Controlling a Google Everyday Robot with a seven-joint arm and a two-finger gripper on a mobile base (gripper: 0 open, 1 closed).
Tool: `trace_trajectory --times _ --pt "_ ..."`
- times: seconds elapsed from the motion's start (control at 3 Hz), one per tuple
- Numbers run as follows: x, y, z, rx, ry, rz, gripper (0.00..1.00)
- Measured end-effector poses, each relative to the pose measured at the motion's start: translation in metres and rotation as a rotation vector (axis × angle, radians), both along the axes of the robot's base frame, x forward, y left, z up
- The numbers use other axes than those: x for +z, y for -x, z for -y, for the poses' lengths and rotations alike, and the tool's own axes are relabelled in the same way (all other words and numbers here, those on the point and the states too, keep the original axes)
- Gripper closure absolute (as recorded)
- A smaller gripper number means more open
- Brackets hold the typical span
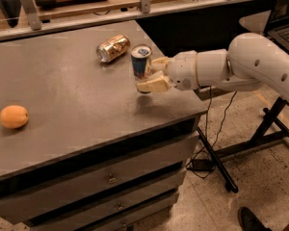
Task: Move redbull can near orange can
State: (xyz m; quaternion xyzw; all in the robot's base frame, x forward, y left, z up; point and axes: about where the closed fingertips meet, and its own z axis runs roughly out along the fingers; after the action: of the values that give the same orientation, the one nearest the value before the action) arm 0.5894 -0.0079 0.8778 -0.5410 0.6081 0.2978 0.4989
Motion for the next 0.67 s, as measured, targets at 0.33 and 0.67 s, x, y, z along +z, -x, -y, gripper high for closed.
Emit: trace_trajectory --times 0.33,0.67 --pt "0.017 -0.037 0.02 -0.164 -0.029 0.084 1.0" --pt "0.021 -0.072 0.033 -0.287 -0.028 0.11 1.0"
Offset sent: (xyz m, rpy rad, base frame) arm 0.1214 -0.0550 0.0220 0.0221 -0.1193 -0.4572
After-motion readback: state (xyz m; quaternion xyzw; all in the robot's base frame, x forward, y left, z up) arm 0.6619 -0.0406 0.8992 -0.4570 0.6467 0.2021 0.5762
